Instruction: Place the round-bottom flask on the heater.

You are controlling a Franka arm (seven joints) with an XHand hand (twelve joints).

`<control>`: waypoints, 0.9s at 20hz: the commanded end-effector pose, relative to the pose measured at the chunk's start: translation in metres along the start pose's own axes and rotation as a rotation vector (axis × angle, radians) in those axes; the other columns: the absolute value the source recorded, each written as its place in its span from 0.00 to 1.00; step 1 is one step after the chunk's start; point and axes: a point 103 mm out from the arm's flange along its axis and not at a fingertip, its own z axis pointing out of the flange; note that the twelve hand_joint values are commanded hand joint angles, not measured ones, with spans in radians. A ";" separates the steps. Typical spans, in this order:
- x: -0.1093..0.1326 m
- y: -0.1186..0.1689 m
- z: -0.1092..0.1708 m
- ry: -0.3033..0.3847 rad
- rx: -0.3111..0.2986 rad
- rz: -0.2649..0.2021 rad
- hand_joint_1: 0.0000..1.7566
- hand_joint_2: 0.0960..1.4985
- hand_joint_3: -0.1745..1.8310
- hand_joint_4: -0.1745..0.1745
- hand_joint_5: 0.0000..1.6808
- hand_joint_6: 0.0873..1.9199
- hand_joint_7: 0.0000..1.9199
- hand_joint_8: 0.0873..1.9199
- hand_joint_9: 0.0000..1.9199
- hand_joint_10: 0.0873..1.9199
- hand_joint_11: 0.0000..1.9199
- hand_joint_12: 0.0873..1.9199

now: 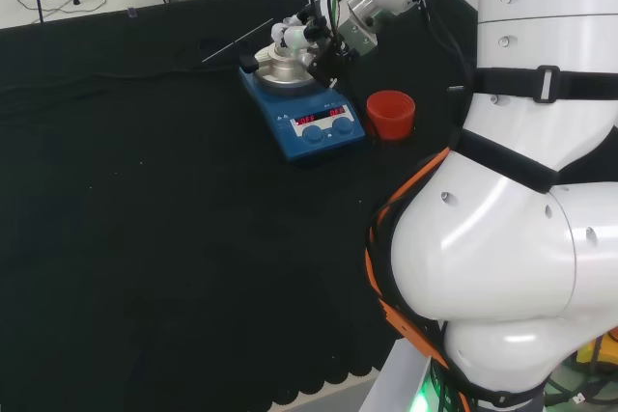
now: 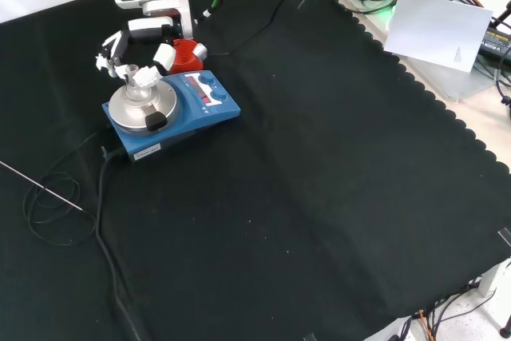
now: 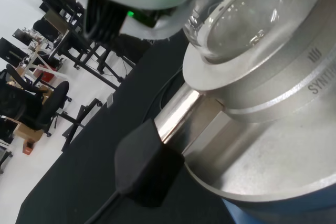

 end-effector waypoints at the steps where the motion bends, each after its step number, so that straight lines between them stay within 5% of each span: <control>1: 0.000 -0.001 0.001 -0.004 0.017 -0.001 0.64 0.50 0.35 0.52 0.65 0.46 0.22 0.32 0.36 0.31 0.15 0.68; 4: 0.002 -0.001 0.000 -0.010 0.028 -0.011 0.62 0.57 0.26 0.63 0.63 0.45 0.21 0.32 0.34 0.31 0.14 0.69; 6: 0.003 -0.002 0.000 -0.011 0.031 -0.015 0.61 0.46 0.36 0.42 0.57 0.43 0.20 0.32 0.33 0.31 0.14 0.68; 8: 0.005 -0.003 -0.001 -0.020 0.030 -0.019 0.61 0.38 0.45 0.33 0.52 0.42 0.19 0.32 0.33 0.32 0.13 0.69; 18: 0.006 -0.008 -0.014 -0.013 0.012 -0.026 0.60 0.32 0.49 0.31 0.44 0.41 0.18 0.32 0.32 0.32 0.11 0.69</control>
